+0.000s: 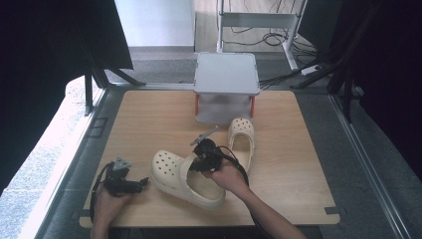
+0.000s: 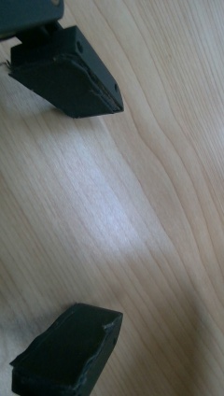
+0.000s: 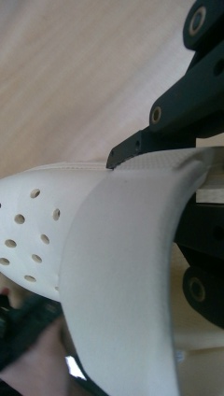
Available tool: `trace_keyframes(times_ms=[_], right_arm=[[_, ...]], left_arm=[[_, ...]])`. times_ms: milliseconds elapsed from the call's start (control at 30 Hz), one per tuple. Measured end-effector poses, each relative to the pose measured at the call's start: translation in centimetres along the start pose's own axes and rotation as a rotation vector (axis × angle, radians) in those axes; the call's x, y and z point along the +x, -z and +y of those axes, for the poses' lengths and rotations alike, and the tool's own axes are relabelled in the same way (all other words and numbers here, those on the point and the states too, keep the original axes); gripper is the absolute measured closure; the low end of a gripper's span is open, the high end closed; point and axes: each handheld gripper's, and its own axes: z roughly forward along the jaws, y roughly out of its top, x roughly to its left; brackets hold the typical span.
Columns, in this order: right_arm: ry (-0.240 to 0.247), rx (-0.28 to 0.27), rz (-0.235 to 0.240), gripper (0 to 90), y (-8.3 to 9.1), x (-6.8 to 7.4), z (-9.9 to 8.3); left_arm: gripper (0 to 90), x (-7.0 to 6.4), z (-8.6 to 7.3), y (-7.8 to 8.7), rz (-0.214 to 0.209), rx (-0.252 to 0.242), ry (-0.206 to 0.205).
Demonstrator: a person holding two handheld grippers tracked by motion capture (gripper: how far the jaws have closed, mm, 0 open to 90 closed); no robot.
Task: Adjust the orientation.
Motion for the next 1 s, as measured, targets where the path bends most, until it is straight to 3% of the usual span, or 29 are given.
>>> trace_keyframes(times_ms=[167,367,433,500,533,567,633,800,933,967,1000], right_arm=[[0.014,0.010,0.010,79.4,0.0,1.2,-3.2],[0.027,0.024,0.007,77.0,-1.3,0.7,-5.2],[0.025,0.027,0.042,70.3,-1.3,0.4,-5.4],[0.062,0.040,0.026,53.8,-1.2,0.5,-5.5],[0.062,0.040,0.026,53.8,-1.2,0.5,-5.5],[0.068,0.044,0.026,44.6,-0.7,0.5,-5.7],[0.071,0.045,0.026,41.6,-0.5,0.5,-5.7],[0.071,0.033,0.037,34.5,2.5,0.0,-6.6],[0.073,0.008,0.005,29.6,5.4,-0.5,-7.6],[0.066,-0.003,-0.031,26.6,6.7,-1.1,-8.1],[0.066,-0.003,-0.031,26.6,6.7,-1.1,-8.1]], left_arm=[[2.7,-0.1,0.0,-0.1,0.006,0.001,0.005],[2.7,-0.1,0.0,-0.1,0.007,0.003,0.002],[2.6,-0.1,0.0,-0.1,0.005,0.004,0.003],[2.6,-0.1,0.0,-0.1,0.006,0.003,0.003],[2.6,-0.1,0.0,-0.1,0.006,0.003,0.003],[2.6,-0.1,0.0,-0.1,0.005,0.003,0.003],[2.6,-0.1,0.0,-0.1,0.005,0.004,0.003],[2.5,-0.1,0.1,-0.1,0.005,0.004,0.004],[2.6,-0.1,0.1,-0.1,0.006,0.004,0.004],[2.6,-0.1,0.1,-0.1,0.006,0.003,0.006],[2.6,-0.1,0.1,-0.1,0.006,0.003,0.006]])
